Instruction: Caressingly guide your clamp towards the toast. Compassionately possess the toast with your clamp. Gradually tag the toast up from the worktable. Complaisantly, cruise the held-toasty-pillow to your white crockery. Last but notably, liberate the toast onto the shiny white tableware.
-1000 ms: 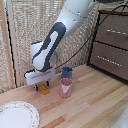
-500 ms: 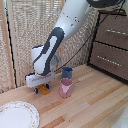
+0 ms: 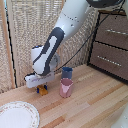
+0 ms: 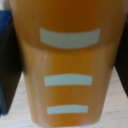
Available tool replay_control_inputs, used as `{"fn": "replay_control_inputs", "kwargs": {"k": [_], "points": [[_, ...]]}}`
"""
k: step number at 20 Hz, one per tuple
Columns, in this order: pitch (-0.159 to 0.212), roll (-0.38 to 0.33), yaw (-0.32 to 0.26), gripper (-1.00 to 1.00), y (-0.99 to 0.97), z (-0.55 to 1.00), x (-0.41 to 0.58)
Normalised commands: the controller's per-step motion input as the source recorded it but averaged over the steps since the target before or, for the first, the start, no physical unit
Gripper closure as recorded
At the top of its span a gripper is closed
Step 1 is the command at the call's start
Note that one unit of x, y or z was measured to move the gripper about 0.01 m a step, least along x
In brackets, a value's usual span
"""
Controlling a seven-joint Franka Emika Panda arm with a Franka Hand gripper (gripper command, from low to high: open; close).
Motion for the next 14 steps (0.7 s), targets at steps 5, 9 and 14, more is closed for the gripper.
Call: {"fn": "replay_control_inputs", "kwargs": {"k": [5,9,14], "points": [[0.011,0.003,-0.018,1.0,0.33,1.0,0.107],[0.034,0.0,-0.005,1.0,0.41,0.99,0.02],[0.016,0.006,-0.002,1.0,0.59,0.87,-0.157]]}}
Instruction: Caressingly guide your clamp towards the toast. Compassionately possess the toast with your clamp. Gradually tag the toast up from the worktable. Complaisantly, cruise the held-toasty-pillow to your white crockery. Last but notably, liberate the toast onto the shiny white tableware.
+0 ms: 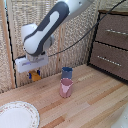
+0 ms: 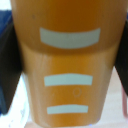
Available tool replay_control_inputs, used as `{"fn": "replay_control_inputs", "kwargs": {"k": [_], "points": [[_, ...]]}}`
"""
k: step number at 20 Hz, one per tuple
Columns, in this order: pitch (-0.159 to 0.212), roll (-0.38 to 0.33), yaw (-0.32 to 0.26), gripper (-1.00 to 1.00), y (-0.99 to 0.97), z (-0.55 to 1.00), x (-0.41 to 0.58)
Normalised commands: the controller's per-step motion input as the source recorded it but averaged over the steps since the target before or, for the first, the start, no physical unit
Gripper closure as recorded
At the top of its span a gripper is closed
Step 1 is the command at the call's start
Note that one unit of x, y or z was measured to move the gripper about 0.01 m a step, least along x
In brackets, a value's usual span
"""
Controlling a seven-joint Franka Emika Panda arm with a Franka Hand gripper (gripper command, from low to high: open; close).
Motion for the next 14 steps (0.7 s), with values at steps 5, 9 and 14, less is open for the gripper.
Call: {"fn": "replay_control_inputs", "kwargs": {"k": [5,9,14], "points": [[0.021,0.002,0.0,1.0,0.73,0.66,-0.27],[0.079,0.0,0.0,1.0,0.8,0.35,-0.249],[0.179,-0.046,0.0,1.0,0.89,-0.09,-0.232]]}}
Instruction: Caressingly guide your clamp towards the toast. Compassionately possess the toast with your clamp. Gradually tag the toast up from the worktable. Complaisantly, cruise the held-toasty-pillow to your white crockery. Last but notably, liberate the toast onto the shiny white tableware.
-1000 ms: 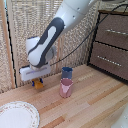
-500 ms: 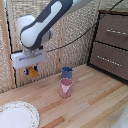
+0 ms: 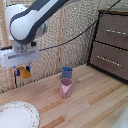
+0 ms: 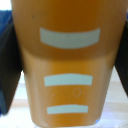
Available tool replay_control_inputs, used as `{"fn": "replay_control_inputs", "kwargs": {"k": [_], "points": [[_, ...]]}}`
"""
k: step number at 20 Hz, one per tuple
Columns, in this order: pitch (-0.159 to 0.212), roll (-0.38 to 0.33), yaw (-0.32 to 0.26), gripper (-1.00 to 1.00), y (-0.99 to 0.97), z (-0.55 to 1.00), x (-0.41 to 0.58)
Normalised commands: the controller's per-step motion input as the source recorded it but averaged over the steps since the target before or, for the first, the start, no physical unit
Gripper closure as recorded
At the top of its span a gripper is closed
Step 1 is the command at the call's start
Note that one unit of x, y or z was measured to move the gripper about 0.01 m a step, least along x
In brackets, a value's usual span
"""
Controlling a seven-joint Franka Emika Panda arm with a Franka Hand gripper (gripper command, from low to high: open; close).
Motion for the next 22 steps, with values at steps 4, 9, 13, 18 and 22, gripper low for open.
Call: {"fn": "replay_control_inputs", "kwargs": {"k": [4,9,13,18,22], "points": [[0.193,-0.133,0.0,1.0,0.89,-0.53,-0.131],[0.128,-0.15,0.0,1.0,0.85,-0.59,-0.041],[0.023,-0.158,0.002,1.0,0.73,-0.5,0.016],[-0.088,-0.135,0.025,1.0,0.29,-0.23,0.202],[-0.116,-0.113,0.047,-1.0,0.12,0.03,0.109]]}}
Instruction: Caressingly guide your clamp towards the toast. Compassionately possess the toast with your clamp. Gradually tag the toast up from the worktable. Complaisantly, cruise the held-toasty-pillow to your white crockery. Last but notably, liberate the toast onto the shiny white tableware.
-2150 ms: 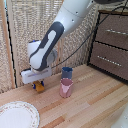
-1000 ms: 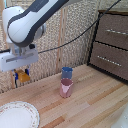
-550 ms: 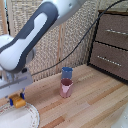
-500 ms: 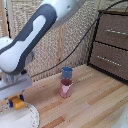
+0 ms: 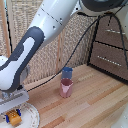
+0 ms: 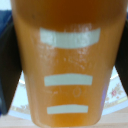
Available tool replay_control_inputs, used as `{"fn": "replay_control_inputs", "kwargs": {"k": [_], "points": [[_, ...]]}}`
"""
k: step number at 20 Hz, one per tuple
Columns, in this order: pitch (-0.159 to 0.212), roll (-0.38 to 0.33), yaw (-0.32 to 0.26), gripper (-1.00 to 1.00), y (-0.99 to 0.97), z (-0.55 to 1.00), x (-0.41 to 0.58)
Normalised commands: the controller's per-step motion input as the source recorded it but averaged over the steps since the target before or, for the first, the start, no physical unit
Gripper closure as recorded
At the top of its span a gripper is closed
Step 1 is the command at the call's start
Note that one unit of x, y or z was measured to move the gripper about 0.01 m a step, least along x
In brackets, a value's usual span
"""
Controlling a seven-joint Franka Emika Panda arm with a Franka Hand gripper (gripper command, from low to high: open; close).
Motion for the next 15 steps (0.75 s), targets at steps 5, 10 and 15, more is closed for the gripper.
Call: {"fn": "replay_control_inputs", "kwargs": {"k": [5,10,15], "points": [[-0.065,-0.012,0.063,-1.0,-0.04,0.36,0.07],[-0.106,0.017,0.071,-1.0,-0.3,0.63,0.074],[-0.215,-0.019,0.007,-1.0,-0.22,0.54,0.355]]}}
